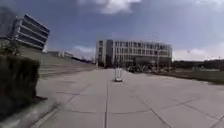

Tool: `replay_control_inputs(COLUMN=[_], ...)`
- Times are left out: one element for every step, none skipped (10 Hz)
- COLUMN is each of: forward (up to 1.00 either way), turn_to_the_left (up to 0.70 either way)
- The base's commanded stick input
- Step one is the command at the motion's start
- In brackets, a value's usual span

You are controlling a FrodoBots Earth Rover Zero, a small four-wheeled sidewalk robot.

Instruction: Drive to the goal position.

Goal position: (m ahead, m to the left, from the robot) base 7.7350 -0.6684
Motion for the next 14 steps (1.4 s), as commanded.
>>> replay_control_inputs(forward=[0.5, 0.5, 0.5, 0.5, 0.5, 0.5, 0.5, 0.5, 0.5, 0.5, 0.5, 0.5, 0.5, 0.5], turn_to_the_left=[0.0, 0.0, 0.0, 0.0, -0.16, -0.5, -0.5, -0.5, -0.5, -0.5, -0.5, -0.5, -0.5, -0.29])
